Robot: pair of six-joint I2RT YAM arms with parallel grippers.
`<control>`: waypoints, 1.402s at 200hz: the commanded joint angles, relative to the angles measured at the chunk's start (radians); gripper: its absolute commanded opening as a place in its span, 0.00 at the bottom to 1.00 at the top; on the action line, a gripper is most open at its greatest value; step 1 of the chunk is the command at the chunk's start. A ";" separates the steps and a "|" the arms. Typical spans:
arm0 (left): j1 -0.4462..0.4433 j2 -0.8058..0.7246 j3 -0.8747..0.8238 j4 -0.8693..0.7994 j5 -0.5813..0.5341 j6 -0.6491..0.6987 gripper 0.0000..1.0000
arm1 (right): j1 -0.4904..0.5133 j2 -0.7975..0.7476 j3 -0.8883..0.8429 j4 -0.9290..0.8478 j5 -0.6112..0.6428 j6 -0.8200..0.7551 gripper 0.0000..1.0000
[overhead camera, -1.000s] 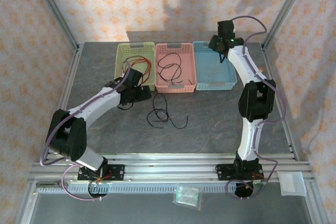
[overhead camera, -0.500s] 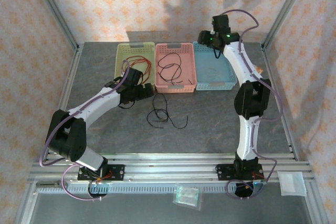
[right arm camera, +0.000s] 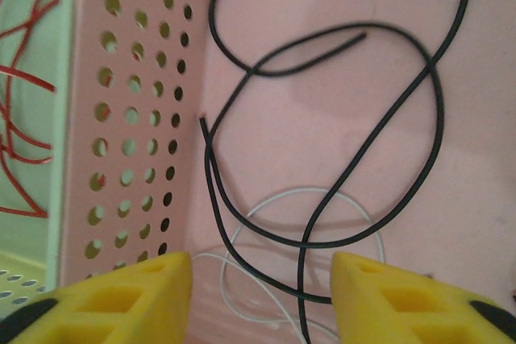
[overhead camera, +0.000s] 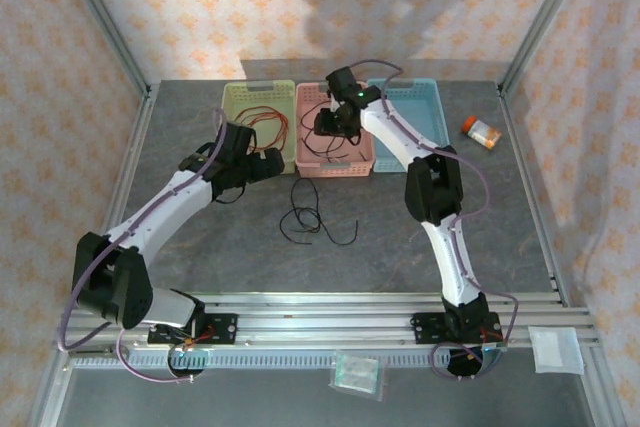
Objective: Untangle the cables
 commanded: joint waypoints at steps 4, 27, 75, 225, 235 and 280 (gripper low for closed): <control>0.010 -0.058 0.020 -0.083 0.015 0.050 0.99 | 0.015 0.028 0.035 -0.038 0.058 0.060 0.43; 0.016 -0.093 0.012 -0.117 0.016 0.070 0.99 | 0.034 0.071 0.092 -0.079 0.084 0.129 0.40; 0.044 -0.127 0.023 -0.162 0.028 0.127 0.98 | 0.091 0.135 0.170 -0.144 0.140 0.272 0.37; 0.134 -0.130 0.090 -0.270 0.110 0.345 0.99 | 0.109 0.221 0.244 -0.065 0.282 0.501 0.36; 0.138 -0.132 0.089 -0.269 0.113 0.348 0.98 | 0.108 0.223 0.243 -0.059 0.286 0.503 0.36; 0.150 -0.135 0.086 -0.275 0.119 0.367 0.99 | 0.101 0.237 0.249 -0.060 0.296 0.520 0.36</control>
